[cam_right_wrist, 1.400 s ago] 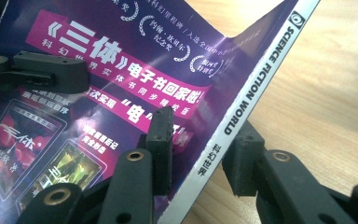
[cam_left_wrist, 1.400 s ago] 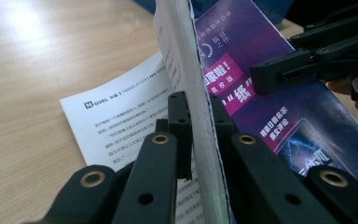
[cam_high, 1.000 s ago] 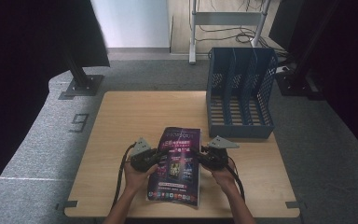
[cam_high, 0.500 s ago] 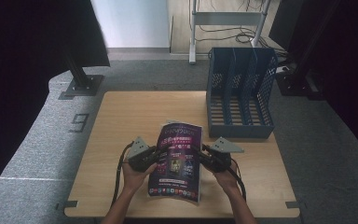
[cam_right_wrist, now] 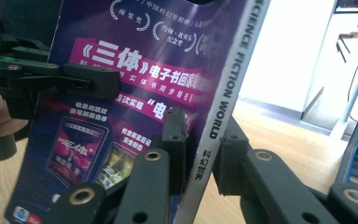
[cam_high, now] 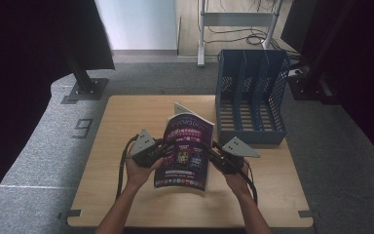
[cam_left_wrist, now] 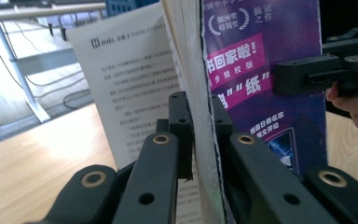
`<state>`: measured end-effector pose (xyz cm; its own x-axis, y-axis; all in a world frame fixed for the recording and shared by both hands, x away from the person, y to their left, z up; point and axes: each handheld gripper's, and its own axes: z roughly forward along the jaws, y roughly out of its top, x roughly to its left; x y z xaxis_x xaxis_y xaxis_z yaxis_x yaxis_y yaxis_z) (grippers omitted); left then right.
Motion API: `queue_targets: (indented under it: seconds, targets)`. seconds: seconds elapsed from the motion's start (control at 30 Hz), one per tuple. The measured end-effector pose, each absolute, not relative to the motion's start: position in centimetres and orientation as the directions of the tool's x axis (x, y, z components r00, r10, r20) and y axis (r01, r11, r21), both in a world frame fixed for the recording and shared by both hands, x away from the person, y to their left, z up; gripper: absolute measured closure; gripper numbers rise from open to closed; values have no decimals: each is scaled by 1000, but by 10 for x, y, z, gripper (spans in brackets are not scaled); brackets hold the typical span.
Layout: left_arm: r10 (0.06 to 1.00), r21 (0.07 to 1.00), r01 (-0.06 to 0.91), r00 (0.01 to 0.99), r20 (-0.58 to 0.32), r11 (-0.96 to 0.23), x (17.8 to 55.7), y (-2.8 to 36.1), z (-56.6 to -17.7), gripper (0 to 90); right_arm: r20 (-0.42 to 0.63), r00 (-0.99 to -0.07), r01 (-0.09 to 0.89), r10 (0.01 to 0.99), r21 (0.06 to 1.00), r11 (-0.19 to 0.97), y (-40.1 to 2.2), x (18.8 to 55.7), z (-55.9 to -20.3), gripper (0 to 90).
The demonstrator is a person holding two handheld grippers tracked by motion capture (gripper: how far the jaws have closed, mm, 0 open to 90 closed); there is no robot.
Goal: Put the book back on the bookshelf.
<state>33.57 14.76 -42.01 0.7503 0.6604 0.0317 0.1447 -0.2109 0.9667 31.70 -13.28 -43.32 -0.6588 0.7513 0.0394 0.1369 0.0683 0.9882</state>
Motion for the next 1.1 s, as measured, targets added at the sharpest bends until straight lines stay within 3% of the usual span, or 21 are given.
queue_targets:
  seconds: [0.3,0.63,0.87,1.1]
  targets:
    - [660,962,166,751,21,-218,337,148,-437,850,24,-674,122,738,989,80,-134,316,-442,802]
    - [664,960,142,746,56,-240,354,145,-430,850,-6,-677,92,736,991,93,-132,325,-437,803]
    - [659,962,135,750,57,-236,345,147,-438,844,4,-683,96,730,992,84,-135,321,-444,809]
    - [656,971,126,754,41,-205,332,156,-442,761,5,-700,81,714,994,72,-137,306,-447,815]
